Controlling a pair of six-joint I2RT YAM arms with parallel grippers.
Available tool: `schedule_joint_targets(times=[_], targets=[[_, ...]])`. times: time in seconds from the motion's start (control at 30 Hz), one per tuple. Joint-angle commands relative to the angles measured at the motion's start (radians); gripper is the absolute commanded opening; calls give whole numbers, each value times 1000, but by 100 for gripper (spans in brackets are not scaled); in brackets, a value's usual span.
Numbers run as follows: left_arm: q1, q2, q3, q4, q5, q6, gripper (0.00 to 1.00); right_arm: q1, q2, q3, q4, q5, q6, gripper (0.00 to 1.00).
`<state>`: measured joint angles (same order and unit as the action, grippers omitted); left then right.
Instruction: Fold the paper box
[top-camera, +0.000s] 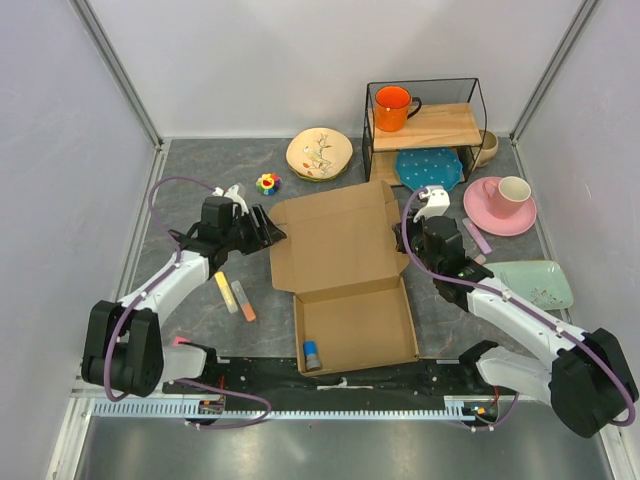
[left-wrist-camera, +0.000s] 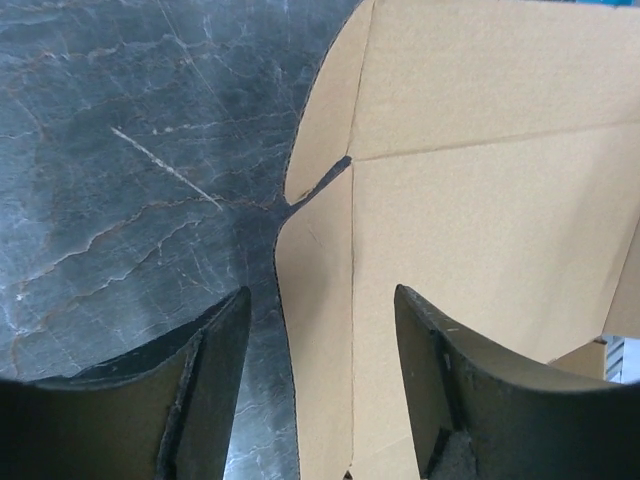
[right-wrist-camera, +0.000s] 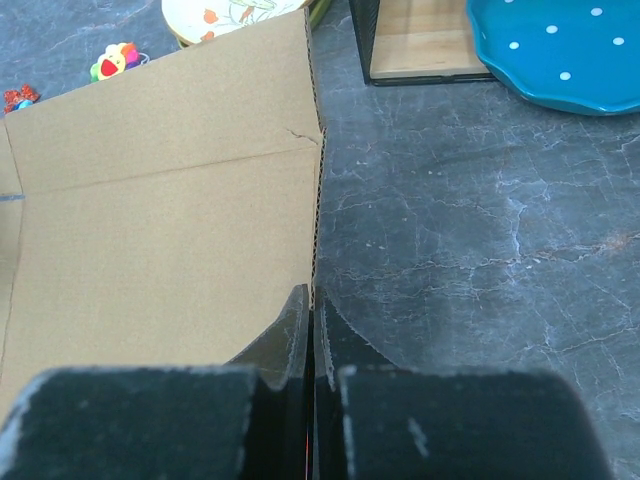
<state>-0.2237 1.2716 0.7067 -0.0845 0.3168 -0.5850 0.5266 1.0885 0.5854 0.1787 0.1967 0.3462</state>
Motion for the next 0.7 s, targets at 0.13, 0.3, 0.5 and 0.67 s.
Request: schedule_joint_targets(times=[0.13, 0.3, 0.5, 0.67], targets=[[6, 6, 54, -101, 96, 106, 69, 6, -39, 1, 48, -11, 10, 0], [3, 31, 46, -116, 129, 123, 66, 6, -38, 1, 53, -17, 11, 0], [1, 43, 39, -112, 143, 134, 52, 6, -33, -7, 65, -20, 16, 0], [-8, 55, 50, -93, 162, 140, 38, 6, -30, -4, 67, -28, 16, 0]])
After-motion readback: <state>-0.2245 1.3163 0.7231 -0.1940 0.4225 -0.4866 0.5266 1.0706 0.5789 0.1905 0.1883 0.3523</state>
